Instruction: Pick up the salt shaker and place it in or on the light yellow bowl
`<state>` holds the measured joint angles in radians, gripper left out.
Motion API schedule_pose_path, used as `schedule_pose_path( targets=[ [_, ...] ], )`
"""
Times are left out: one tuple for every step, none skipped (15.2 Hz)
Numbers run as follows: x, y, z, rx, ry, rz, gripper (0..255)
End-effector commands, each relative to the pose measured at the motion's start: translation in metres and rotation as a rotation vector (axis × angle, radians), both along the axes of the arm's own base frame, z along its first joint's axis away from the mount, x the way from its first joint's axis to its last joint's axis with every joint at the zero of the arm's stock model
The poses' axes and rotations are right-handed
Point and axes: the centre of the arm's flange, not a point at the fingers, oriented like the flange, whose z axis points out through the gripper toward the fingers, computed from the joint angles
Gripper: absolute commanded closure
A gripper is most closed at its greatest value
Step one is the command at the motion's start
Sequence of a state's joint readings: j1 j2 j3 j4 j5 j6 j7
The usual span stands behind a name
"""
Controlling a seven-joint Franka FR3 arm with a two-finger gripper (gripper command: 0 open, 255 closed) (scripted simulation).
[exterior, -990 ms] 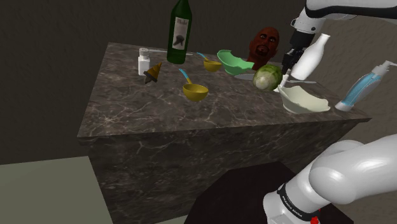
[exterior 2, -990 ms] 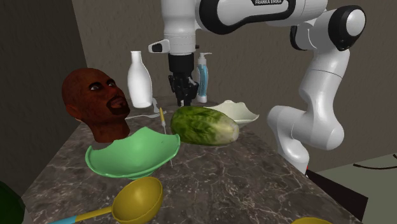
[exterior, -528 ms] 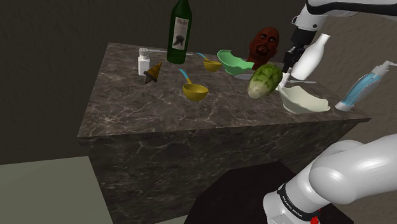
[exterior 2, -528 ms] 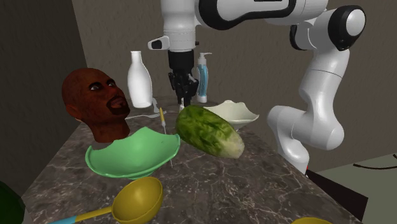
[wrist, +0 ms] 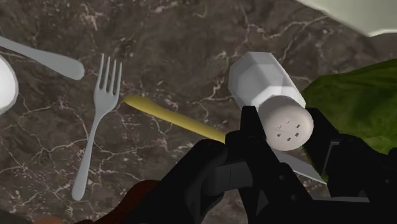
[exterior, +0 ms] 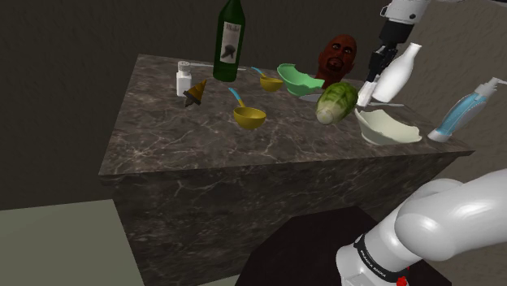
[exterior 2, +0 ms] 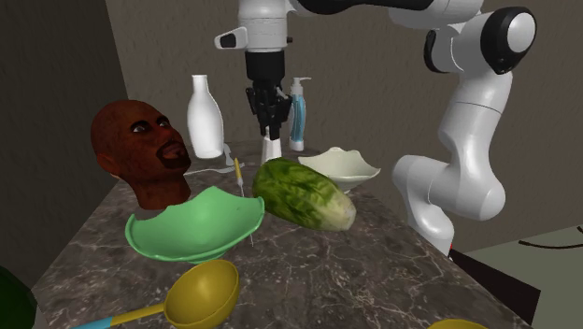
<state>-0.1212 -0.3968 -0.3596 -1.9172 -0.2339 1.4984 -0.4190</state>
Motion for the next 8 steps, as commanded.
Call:
schedule_pose_path(
  targets=[
    [0.001,0.000,0.011,0.000,0.000,0.000,255],
    [0.001,0.000,0.016,0.000,0.000,0.000,255],
    [0.001,0.000,0.021,0.000,0.000,0.000,255],
    [0.001,0.000,0.027,0.000,0.000,0.000,255],
    [0.001,0.000,0.032,0.000,0.000,0.000,255],
    [0.001,0.000,0.037,0.000,0.000,0.000,255],
    [0.001,0.000,0.043,0.000,0.000,0.000,255],
    [0.001,0.000,0.048,0.000,0.000,0.000,255]
  ],
)
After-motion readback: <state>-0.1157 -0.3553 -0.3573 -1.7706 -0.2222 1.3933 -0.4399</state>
